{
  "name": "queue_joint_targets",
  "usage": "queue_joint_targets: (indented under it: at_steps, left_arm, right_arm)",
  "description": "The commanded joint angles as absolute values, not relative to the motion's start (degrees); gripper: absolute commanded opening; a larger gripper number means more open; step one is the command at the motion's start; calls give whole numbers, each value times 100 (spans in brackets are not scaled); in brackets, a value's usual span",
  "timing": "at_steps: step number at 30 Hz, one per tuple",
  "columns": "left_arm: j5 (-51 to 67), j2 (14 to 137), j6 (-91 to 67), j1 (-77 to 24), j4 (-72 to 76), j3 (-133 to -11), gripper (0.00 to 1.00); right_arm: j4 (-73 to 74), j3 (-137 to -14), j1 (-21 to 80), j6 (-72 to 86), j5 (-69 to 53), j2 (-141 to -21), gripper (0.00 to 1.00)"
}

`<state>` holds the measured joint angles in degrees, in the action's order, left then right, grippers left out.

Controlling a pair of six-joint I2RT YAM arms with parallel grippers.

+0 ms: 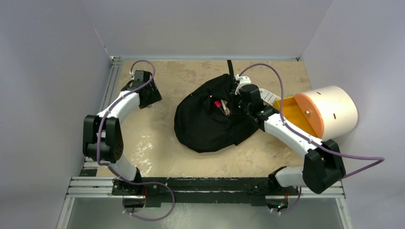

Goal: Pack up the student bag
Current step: Pick up the stationery from the center of the board.

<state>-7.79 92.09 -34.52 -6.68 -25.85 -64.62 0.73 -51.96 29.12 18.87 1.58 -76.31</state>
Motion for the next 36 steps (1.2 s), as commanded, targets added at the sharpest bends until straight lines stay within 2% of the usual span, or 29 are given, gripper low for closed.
queue_joint_targets:
  at_steps: [1, 11, 19, 36]
  left_arm:
    - [-1068, 9649, -3040, -507, -2647, -7180, 62]
    - [-525, 10449, -2629, 117, -2615, -7613, 62]
    - [-589, 11034, -2452, 160, -2594, -8127, 61]
    - [-782, 11432, -2481, 97, -2855, -8167, 51]
  right_arm:
    - [-31, -5162, 2967, 1907, 42, -7305, 0]
    - [-21, -5166, 2969, 1894, 9, -7239, 0]
    - [-32, -5128, 2966, 1898, 9, -7215, 0]
    - [-9, -5131, 2962, 1906, -167, -7216, 0]
